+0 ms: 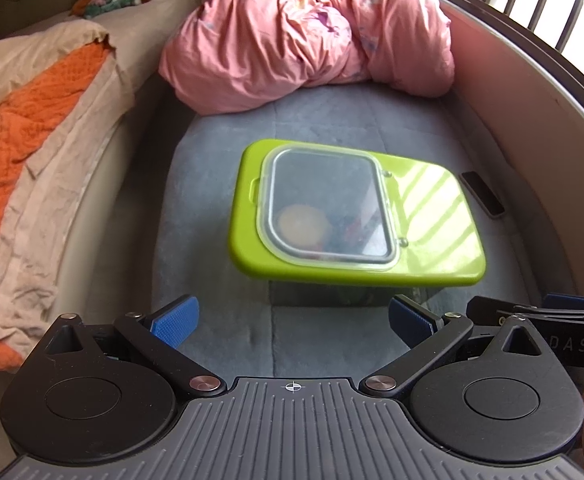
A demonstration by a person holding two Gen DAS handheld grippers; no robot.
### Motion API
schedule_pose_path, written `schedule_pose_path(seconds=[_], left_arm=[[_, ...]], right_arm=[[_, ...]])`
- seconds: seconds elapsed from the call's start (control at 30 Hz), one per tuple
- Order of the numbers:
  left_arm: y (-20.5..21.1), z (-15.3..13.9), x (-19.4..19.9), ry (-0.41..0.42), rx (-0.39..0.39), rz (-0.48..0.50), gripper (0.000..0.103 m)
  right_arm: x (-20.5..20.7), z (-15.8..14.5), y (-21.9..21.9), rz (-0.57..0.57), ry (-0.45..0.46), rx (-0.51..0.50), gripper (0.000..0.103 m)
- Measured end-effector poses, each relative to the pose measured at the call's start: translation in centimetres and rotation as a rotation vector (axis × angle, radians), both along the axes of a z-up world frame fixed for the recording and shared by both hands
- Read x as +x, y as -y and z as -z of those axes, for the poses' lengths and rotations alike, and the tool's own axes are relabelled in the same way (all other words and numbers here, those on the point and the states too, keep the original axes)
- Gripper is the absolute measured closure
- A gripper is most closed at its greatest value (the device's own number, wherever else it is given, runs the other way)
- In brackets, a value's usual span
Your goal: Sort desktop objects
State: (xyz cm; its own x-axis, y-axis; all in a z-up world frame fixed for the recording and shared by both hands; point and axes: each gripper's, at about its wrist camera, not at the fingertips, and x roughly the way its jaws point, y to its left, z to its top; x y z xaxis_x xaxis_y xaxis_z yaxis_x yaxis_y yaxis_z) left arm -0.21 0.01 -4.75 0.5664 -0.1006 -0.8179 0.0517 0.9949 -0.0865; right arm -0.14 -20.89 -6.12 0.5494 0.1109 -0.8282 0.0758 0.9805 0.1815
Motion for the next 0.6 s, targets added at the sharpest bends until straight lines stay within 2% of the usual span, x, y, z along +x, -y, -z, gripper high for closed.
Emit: schedule_pose_path(seconds=[0.6], left_arm=[[0.09, 0.22, 0.19, -0.014, -0.006, 0.004, 0.000]], right_arm=[[0.11, 0.37, -0.27, -0.014, -0.012, -0.008, 0.000]])
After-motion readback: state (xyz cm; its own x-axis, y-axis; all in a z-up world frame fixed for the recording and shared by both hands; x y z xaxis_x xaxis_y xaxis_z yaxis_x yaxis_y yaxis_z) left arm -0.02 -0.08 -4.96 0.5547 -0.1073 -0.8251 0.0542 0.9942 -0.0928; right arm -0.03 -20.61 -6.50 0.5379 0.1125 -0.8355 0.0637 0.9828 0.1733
